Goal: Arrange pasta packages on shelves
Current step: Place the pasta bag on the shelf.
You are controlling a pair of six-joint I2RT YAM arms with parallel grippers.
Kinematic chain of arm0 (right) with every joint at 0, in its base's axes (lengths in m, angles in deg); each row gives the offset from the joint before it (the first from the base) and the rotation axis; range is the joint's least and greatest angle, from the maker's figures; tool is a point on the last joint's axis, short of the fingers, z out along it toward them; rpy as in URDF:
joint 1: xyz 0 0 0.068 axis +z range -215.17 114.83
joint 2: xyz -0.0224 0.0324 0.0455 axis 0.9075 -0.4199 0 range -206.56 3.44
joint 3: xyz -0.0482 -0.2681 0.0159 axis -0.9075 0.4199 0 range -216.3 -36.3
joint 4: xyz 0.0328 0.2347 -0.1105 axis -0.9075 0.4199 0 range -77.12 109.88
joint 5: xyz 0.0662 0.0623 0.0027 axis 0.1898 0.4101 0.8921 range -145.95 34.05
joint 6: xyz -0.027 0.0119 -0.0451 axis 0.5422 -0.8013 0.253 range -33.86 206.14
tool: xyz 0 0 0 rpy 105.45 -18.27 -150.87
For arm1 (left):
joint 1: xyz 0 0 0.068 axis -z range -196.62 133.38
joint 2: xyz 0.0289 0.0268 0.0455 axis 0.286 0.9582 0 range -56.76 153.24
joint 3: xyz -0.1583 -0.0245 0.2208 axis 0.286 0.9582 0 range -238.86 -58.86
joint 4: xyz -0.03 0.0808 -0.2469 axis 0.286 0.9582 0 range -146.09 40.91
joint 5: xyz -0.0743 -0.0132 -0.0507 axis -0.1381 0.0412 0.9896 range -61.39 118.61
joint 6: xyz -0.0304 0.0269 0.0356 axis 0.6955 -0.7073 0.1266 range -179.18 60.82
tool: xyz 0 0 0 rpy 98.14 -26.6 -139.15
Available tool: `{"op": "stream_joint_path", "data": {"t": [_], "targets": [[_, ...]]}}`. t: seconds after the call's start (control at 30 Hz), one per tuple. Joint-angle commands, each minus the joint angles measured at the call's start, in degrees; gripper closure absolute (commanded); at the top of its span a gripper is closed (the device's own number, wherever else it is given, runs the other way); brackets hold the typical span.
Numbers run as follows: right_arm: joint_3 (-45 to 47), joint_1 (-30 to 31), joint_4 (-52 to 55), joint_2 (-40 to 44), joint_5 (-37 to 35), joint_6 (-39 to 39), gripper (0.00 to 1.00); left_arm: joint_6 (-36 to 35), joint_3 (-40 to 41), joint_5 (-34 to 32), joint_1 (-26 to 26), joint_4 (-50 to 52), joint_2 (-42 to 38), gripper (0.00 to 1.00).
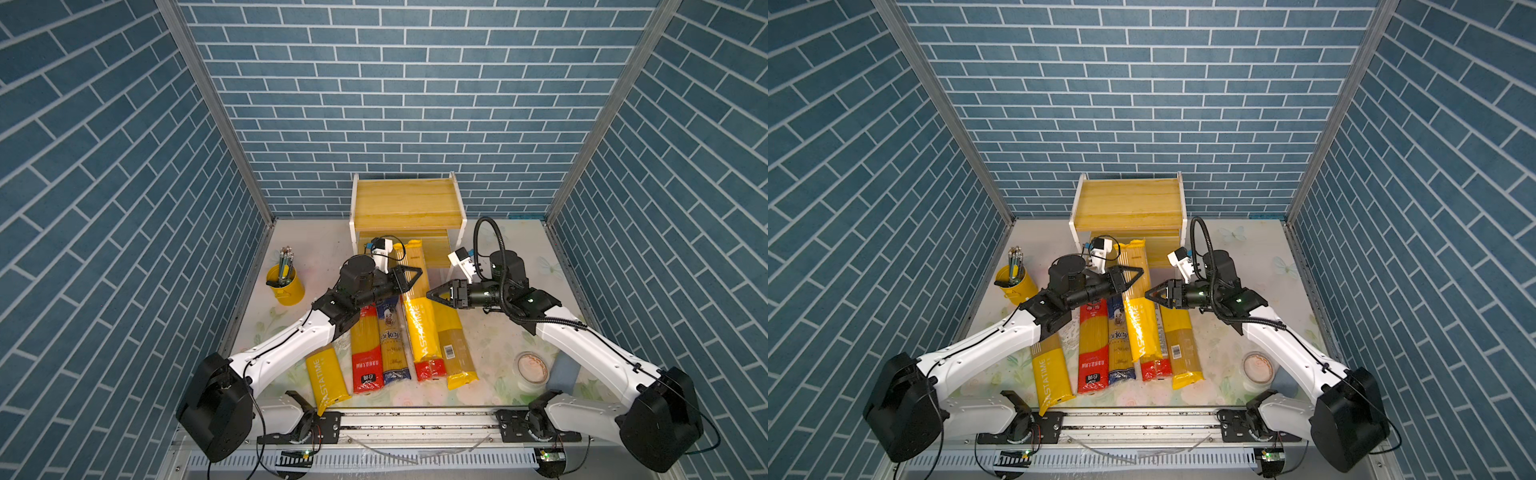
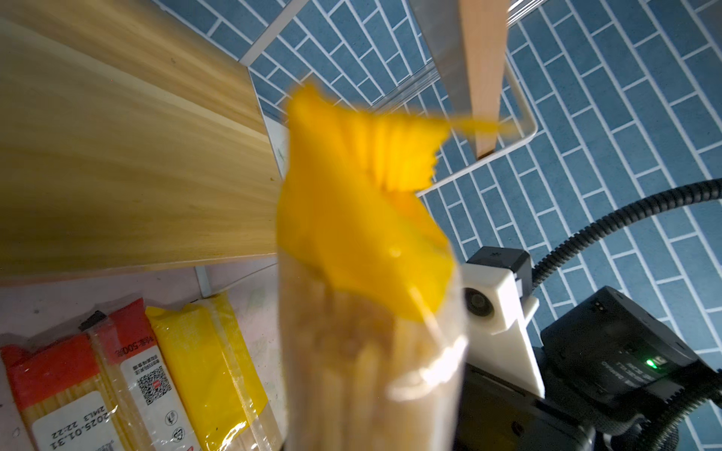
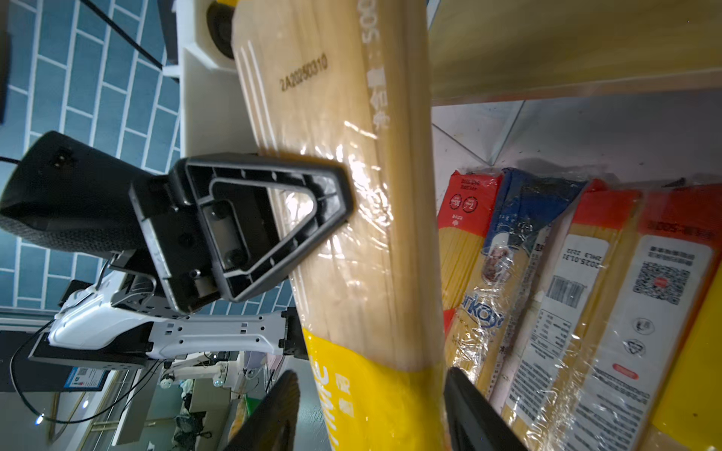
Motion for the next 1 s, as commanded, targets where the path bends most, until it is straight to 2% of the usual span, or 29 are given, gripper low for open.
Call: {"op": "stream_joint_path", "data": {"t": [0.0,0.13,0.3,0.4,0.53,0.6,0.77,0.87,0.97], "targets": [[-2.4,0.5,0.3,-2.0,3.4,3.1,0.39,2.4,-4.5,2.9,-0.5,-6.8,-1.3,0.94],[-2.3,1.3,-3.6,-3.7,5.1,1.0,0.39,3.3,-6.7,4.4,-1.0,-7.1,-1.6,0.94],[-1.3,3.6,-17.0,-4.1,7.1,-9.1,0.43,2.8,-9.2,4.8,-2.4,-5.3,-1.9,0.94],[-1.4,4.4,-23.5,-3.7,6.6,-15.1,0.51,2.8,-10.7,4.9,-2.8,-4.2,-1.2,0.94],[-2.6,4.9,-24.8,-2.3,4.8,-18.9,0.70,2.2,-13.3,5.4,-3.3,-1.8,-0.8,0.90],[-3.6,4.9,-23.4,-1.5,3.5,-19.1,0.77,1.9,-14.3,5.2,-4.0,0.1,-1.3,0.84],[-7.4,4.9,-23.3,-1.5,0.4,-20.5,0.91,0.5,-16.8,4.7,-6.4,5.7,-3.0,0.52],[-10.1,4.9,-26.0,-3.9,-0.5,-21.8,0.97,0.3,-17.2,4.5,-8.0,6.6,-3.9,0.41],[-12.2,5.1,-29.0,-5.6,-0.8,-24.3,1.00,0.3,-17.5,4.4,-9.6,7.6,-5.1,0.37]]}}
